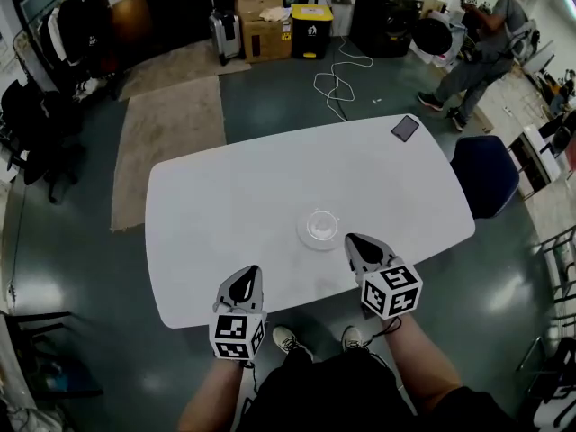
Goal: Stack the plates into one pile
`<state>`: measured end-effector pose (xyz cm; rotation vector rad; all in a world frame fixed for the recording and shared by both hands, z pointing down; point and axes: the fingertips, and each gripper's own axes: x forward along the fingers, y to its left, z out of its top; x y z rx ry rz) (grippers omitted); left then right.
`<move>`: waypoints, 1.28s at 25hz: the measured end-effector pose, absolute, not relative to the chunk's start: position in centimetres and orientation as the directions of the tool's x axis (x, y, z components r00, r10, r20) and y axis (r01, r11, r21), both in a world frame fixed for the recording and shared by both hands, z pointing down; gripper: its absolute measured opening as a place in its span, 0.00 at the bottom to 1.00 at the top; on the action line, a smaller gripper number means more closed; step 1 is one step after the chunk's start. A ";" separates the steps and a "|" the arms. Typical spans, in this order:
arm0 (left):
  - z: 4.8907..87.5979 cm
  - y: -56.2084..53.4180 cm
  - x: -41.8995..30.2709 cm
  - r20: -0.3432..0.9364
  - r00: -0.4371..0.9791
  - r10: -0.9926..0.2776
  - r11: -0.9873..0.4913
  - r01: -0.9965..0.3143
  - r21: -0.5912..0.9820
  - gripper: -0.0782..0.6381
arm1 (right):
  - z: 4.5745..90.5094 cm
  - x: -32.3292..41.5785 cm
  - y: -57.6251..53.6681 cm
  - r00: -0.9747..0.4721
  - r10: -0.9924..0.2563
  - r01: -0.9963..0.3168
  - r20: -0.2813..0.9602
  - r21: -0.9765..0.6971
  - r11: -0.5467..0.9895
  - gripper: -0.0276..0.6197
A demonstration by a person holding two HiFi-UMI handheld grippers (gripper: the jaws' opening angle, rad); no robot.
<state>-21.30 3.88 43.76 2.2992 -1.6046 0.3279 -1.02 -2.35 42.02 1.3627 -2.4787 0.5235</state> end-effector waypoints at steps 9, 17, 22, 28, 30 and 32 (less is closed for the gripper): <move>42.6 6.4 -16.2 0.353 0.312 -0.882 -0.290 -0.950 0.115 0.13 | 41.5 1.5 0.1 -0.593 -0.714 -0.803 0.371 -0.207 0.559 0.07; 41.0 9.9 -10.0 0.340 0.262 -0.903 -0.232 -0.964 0.128 0.13 | 40.1 5.6 3.2 -0.665 -0.664 -0.743 0.342 -0.218 0.633 0.07; 40.7 11.7 -7.0 0.331 0.234 -0.914 -0.207 -0.971 0.117 0.13 | 39.8 7.7 4.9 -0.695 -0.642 -0.715 0.324 -0.222 0.663 0.07; 40.4 13.2 -4.5 0.327 0.206 -0.922 -0.181 -0.978 0.106 0.13 | 39.8 9.2 6.5 -0.723 -0.614 -0.686 0.316 -0.221 0.694 0.07; 40.3 13.7 -4.0 0.329 0.198 -0.924 -0.172 -0.979 0.105 0.13 | 39.7 9.5 6.8 -0.729 -0.606 -0.679 0.317 -0.223 0.700 0.07; 40.3 14.2 -3.6 0.327 0.191 -0.925 -0.164 -0.980 0.108 0.13 | 39.6 9.8 7.1 -0.736 -0.598 -0.671 0.317 -0.220 0.708 0.07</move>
